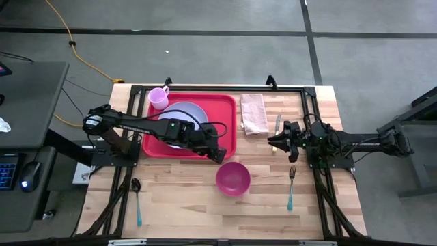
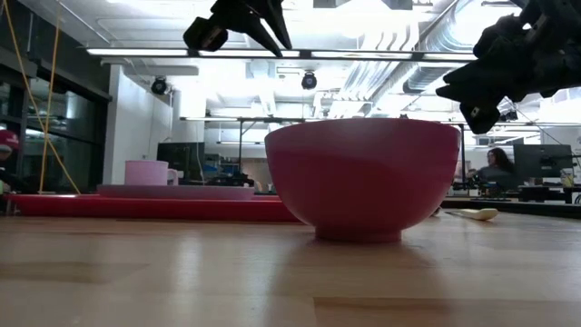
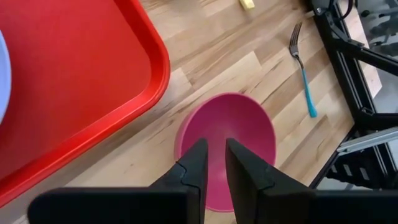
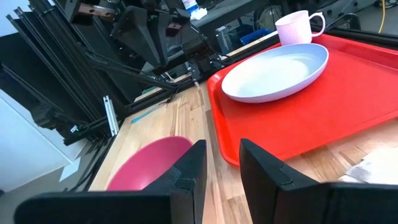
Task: Set up tray
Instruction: Put the red bowl on top of the purple plate on the red serving tray
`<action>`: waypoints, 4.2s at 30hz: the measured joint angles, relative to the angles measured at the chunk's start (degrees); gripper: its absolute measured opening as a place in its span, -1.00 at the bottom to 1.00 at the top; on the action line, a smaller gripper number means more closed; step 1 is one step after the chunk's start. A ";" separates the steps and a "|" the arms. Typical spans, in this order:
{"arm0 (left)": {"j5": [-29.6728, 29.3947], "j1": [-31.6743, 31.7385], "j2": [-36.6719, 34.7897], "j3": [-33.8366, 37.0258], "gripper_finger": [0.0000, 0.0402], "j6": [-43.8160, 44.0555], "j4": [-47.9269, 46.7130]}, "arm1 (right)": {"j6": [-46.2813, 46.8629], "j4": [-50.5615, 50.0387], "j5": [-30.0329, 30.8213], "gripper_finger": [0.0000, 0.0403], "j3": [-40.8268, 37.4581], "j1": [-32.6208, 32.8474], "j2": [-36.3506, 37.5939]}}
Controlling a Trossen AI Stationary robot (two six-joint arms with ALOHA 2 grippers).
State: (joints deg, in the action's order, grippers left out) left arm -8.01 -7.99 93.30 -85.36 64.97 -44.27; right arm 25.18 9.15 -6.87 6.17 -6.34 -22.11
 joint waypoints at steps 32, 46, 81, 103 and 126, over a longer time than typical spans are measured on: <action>0.02 -0.02 5.61 -0.02 -0.59 13.79 -2.97 | -6.18 -4.26 -4.28 -0.64 0.00 0.01 0.00; -0.03 0.07 5.66 0.00 -0.59 16.19 -1.67 | -6.42 -4.26 -6.49 -0.64 0.00 0.01 0.00; 7.49 -1.81 11.46 -0.14 0.37 11.37 1.75 | -6.17 -5.87 -6.62 -0.64 -0.02 0.00 0.07; 8.59 -1.79 16.70 -0.02 0.38 13.14 0.68 | -6.05 -7.37 -6.75 -0.64 -0.02 0.00 0.07; 8.48 -1.79 19.26 0.02 0.38 10.21 4.18 | -6.18 -8.11 -6.80 -0.64 -0.02 0.01 0.07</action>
State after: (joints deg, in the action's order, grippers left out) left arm 0.47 -9.78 112.55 -85.34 75.18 -40.09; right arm 19.00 1.04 -13.67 6.15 -6.33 -22.04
